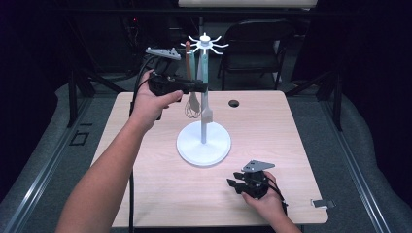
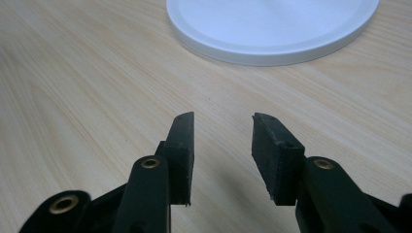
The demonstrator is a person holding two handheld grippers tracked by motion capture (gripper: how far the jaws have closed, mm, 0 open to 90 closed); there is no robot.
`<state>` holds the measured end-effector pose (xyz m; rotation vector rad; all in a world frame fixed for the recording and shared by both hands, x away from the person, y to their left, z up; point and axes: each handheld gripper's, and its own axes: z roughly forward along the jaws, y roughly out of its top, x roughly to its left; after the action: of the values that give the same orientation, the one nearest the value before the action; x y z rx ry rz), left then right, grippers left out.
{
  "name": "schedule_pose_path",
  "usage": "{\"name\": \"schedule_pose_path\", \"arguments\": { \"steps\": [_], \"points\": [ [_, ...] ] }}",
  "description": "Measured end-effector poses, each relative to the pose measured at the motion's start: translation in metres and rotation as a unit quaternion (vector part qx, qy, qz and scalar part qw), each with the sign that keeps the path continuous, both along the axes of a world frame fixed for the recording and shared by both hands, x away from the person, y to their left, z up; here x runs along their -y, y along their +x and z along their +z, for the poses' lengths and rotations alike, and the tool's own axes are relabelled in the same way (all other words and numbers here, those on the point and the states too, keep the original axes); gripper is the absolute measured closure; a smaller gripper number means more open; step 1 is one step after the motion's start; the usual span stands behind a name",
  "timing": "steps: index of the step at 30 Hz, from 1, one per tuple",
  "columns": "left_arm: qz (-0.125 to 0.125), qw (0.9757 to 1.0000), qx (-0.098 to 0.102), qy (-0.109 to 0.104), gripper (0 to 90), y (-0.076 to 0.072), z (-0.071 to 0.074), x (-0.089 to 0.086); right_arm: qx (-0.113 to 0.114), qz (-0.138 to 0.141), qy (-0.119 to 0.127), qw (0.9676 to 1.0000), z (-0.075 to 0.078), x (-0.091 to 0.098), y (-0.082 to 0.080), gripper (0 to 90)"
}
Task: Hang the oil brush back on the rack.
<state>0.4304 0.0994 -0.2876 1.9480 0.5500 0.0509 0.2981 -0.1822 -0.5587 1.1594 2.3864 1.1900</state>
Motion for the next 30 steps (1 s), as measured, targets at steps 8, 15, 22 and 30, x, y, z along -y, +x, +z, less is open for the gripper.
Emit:
{"name": "schedule_pose_path", "arguments": {
  "steps": [8,15,22,30],
  "points": [
    [0.021,0.9998,-0.007,0.003,84.7,0.007,-0.003,-0.002,-0.001,0.005,-0.007,1.0000,0.000,-0.002,-0.001,60.8],
    [0.033,0.9994,-0.010,-0.001,84.2,0.010,-0.005,0.002,-0.001,0.004,-0.003,1.0000,-0.001,-0.002,0.000,60.9],
    [0.039,0.9991,-0.013,-0.004,83.2,0.013,-0.006,0.002,-0.002,0.004,-0.003,1.0000,-0.001,-0.002,0.000,61.1],
    [0.048,0.9988,-0.005,0.003,81.9,0.012,-0.006,0.001,-0.003,0.008,-0.005,0.9999,-0.002,-0.003,0.001,61.2]
  ]
}}
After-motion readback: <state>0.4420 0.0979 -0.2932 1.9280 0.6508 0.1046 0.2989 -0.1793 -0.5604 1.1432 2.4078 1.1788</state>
